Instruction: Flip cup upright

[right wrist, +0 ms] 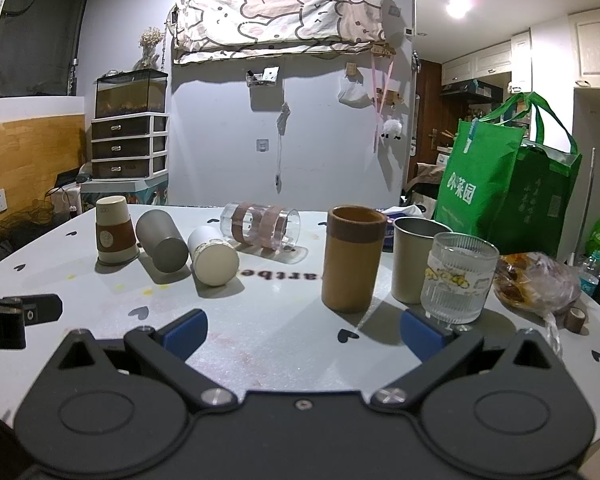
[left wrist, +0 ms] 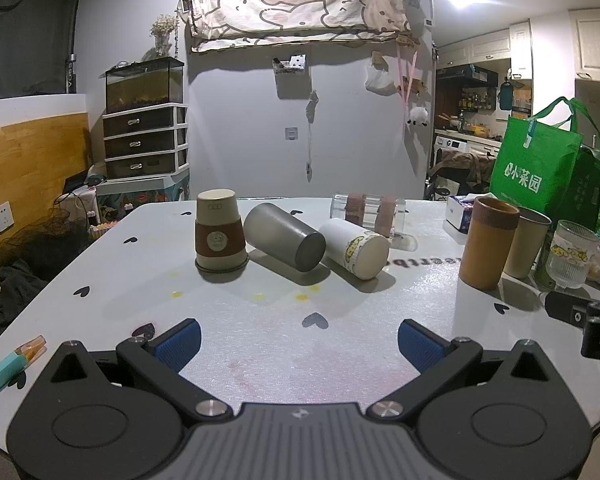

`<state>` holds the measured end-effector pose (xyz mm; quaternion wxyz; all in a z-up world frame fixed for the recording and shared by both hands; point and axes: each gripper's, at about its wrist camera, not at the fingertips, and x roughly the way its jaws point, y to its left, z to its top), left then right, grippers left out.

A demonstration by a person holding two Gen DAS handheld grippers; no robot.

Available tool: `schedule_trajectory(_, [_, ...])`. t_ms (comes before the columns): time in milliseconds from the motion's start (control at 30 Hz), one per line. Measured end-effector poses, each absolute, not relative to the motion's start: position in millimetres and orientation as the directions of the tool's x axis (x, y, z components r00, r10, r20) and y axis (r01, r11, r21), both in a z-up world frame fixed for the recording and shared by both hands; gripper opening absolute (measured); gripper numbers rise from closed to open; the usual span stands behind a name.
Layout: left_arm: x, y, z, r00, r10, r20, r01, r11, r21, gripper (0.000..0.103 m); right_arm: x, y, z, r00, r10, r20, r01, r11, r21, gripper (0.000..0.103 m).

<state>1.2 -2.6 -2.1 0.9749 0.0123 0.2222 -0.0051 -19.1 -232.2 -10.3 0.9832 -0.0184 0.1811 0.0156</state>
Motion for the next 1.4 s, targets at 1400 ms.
schedule_trajectory(1400, [134.3,32.0,32.0,0.934,0.147,-0.327,-0.133,0.989,0.065,0.094,-24.0,-234.8,-25.0,0.938,0.111,-0.328,-0.118,0.993,-0.001,0.103])
